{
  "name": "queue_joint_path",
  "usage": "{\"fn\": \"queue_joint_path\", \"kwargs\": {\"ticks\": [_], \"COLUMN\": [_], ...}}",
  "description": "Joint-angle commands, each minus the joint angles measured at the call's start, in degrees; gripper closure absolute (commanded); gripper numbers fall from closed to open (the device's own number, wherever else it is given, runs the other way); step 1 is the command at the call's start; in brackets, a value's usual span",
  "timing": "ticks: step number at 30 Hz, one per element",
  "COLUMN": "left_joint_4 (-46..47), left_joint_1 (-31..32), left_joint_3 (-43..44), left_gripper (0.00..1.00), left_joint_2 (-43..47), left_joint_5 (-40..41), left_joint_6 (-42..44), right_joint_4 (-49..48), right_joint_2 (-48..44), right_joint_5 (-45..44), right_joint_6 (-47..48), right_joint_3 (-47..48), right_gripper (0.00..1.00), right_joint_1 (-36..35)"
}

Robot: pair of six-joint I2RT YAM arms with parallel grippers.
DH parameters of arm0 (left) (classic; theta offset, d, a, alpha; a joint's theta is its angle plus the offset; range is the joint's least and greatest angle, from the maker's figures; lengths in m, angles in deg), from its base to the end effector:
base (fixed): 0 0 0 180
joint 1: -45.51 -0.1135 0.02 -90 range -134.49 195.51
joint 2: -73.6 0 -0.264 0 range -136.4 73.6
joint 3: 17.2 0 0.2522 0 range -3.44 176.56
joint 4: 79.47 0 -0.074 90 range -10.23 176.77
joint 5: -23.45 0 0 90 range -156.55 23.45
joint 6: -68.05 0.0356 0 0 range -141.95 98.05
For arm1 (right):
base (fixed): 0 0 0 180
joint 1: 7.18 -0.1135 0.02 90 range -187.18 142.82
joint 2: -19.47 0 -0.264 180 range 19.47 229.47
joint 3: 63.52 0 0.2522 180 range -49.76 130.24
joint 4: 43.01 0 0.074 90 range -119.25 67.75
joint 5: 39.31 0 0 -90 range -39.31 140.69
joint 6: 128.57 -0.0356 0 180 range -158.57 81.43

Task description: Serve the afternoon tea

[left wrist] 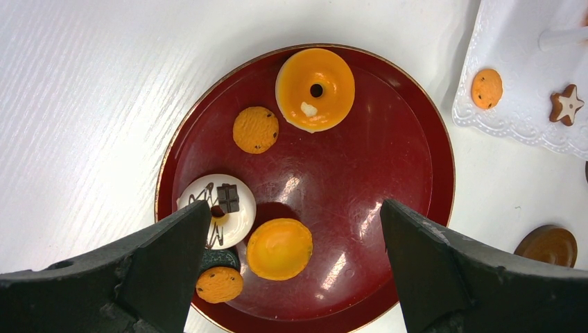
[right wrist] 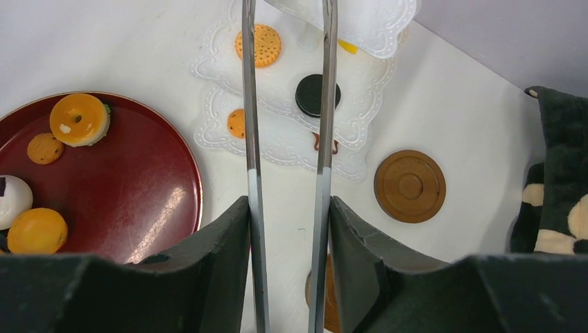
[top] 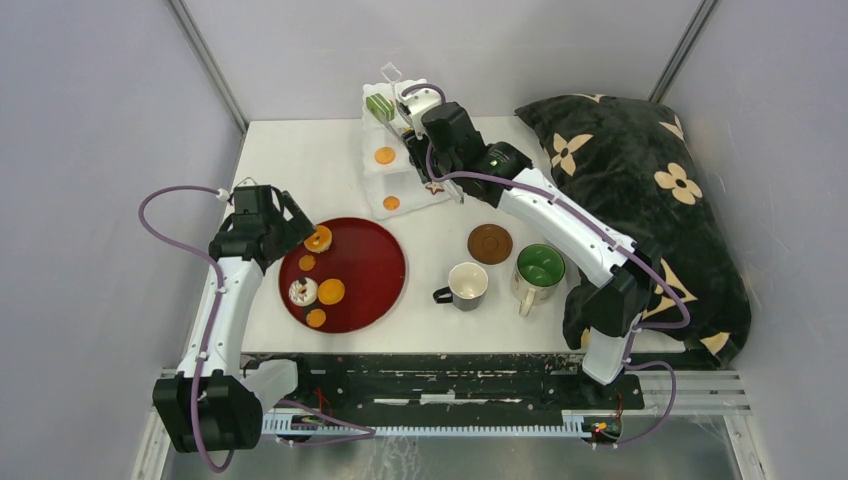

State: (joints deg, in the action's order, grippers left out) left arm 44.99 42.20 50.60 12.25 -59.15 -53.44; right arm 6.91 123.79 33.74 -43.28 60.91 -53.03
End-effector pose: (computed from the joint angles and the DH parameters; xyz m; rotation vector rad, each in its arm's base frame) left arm 0.2150 0.0170 0.2909 -0.7789 2.2903 -0.0679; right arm 0.2971 0.2912 0.4023 -0.5591 1.9978 0.2331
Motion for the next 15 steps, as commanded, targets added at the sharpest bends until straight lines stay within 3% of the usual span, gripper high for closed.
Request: {"fn": "queue_joint_path", "kwargs": {"ticks": [1, 7, 15], "left_joint_4": [1.3, 1.3, 0.5], "left_joint_1": [-0.3, -0.3, -0.3], "left_joint_3": [1.5, 1.2, 3.1], "left_gripper": [0.01, 0.01, 0.01], "left_joint_2": [0.6, 0.6, 0.0], "left_joint_5": [0.8, 0.7, 1.7], "left_joint_6": [0.9, 0.7, 1.3], "right_joint_4": [-4.7, -5.6, -4.2], "right_joint_2": [-5.0, -11.1, -22.7], "right_joint_5": [0.5, 3.9, 14.7], "right_joint_6": [-0.8, -0.7, 3.3], "right_joint_3": [0.9, -1.6, -15.4], "right_gripper": [0.52, 0.53, 0.70], "right_joint_1": [0.2, 0.1, -2.2]}}
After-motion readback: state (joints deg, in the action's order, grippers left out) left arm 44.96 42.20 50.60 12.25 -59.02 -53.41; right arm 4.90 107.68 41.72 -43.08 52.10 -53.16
